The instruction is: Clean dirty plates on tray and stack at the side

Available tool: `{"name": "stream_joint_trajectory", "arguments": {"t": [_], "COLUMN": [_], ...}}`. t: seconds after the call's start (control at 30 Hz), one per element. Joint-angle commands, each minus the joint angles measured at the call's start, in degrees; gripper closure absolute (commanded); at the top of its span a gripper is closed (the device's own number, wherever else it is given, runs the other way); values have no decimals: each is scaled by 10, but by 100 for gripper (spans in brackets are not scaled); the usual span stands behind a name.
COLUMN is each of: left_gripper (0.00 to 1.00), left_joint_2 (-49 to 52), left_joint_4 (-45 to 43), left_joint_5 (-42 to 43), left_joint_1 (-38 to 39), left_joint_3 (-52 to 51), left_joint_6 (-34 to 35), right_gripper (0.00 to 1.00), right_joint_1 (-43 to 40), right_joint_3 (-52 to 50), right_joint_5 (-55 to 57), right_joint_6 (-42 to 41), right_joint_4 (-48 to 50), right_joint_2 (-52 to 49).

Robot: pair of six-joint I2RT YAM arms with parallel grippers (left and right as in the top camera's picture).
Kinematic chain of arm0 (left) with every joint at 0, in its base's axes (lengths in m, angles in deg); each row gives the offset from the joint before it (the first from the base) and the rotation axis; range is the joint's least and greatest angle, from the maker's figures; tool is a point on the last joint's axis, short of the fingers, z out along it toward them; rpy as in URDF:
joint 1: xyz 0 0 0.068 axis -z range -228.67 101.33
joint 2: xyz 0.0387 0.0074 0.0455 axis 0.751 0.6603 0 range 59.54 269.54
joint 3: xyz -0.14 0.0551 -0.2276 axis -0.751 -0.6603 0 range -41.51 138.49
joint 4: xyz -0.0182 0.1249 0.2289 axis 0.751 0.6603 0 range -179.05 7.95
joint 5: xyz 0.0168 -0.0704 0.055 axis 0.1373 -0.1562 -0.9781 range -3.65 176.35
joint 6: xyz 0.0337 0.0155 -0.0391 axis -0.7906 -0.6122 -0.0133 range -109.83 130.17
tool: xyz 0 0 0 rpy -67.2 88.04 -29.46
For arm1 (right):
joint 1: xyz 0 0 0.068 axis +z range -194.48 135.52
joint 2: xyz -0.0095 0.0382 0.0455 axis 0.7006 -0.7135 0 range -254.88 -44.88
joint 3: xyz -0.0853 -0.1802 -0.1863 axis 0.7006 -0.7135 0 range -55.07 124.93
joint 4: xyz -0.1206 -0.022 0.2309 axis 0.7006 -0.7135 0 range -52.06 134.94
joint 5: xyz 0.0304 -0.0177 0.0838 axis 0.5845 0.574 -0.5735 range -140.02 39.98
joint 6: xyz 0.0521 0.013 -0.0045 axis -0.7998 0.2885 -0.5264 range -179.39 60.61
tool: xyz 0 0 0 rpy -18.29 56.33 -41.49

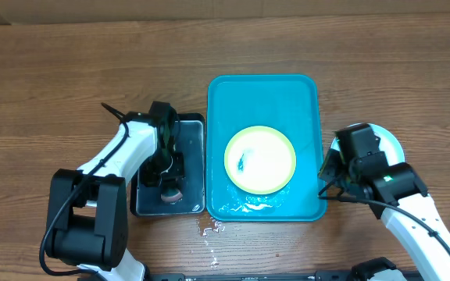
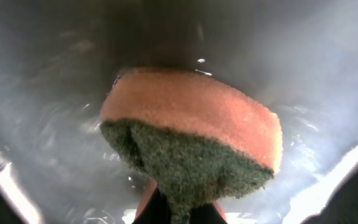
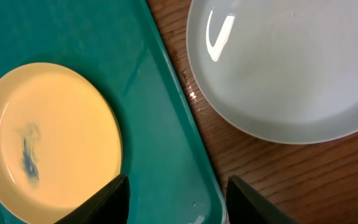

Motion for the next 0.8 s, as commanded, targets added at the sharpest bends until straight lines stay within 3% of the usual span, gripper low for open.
{"name": "stream_joint_trajectory", "arguments": {"t": [0.0,0.1,0.33,0.57,0.67,0.77], "left_gripper": [94,79,76,66,62,78], "left_joint_2": [-21,-25,-22,-22,-22,-22], "left_joint_4": [26,27,12,6,-51,-95], "left_joint_5": [10,10,2,2,2,2], "left_joint_1": [3,4,5,7,16,23], "left_joint_3": [63,73,57,43,-2,-36], "left_joint_6": [-15,-26,-28,-28,-28,-28], "right_gripper": [48,48,47,47,47,47], "right_joint_1": [-21,-21,-20,-20,-20,-20], "right_joint_3": [10,10,10,10,10,10], "right_joint_5": [-48,-64,-63,-64,-87,-87], "right_joint_6": [27,50,50,49,50,50], "right_joint_4": [3,9,9,9,10,8], "right_joint_2": [-6,-10,-12,-12,-12,-13]}}
